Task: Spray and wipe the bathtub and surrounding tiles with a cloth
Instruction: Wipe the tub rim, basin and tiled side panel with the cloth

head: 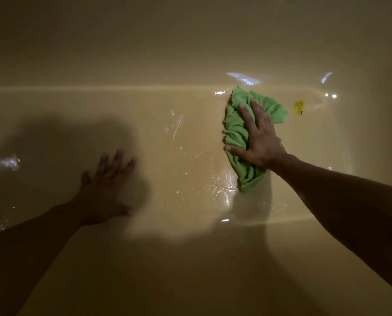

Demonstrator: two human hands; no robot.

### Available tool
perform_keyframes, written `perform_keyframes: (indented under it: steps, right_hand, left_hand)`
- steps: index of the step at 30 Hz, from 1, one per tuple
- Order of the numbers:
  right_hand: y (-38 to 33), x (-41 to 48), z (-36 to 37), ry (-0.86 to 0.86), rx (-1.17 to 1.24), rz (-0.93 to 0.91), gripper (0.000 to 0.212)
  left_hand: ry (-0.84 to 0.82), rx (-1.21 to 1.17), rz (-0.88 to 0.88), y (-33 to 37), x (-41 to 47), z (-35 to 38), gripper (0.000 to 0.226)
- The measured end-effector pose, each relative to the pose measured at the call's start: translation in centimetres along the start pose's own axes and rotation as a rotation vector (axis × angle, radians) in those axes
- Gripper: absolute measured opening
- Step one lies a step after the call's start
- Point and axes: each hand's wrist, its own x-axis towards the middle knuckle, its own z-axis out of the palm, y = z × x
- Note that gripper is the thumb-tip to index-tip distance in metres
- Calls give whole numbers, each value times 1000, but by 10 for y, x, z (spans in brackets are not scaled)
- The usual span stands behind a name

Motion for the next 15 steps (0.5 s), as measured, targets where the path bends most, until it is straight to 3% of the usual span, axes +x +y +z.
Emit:
perform_keyframes:
  steps: [9,15]
  right_hand:
    - [-99,-17,61,132,5,26,88]
    - [-184,9,83,113,45,-56,80]
  left_hand:
    - [63,-73,20,-4,-8,2,139]
    - [130,-182,-98,-8,-20,11,142]
